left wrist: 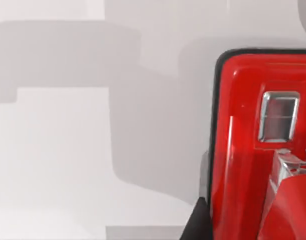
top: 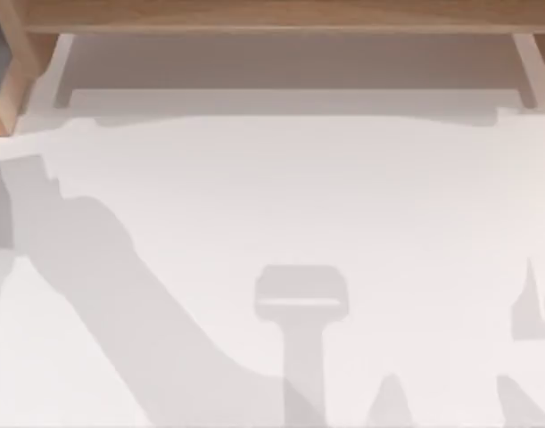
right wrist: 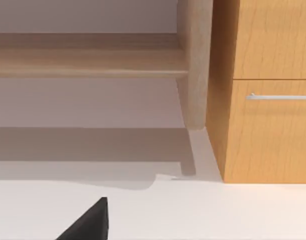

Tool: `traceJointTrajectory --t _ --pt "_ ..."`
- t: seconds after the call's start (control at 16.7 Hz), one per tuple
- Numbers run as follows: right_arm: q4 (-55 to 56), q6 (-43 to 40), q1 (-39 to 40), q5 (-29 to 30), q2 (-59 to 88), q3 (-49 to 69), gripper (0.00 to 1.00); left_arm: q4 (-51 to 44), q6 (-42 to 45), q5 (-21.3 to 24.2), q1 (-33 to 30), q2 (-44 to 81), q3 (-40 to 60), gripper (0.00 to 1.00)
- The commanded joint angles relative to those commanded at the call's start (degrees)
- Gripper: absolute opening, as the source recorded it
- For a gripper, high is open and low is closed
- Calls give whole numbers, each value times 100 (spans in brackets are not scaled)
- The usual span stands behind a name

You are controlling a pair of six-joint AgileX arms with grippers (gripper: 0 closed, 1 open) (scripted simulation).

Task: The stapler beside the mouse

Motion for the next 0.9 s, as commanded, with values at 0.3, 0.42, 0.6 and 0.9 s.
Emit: traceJointTrajectory --t 0.3,0.42,0.6,0.9 --pt "0 0 0 0 0 0 100 0 0 0 0 0 0 0" --pt "0 0 0 0 0 0 100 0 0 0 0 0 0 0" --pt "0 0 0 0 0 0 100 0 0 0 0 0 0 0" --pt "0 0 0 0 0 0 100 -203 -1 3 -15 -65 140 0"
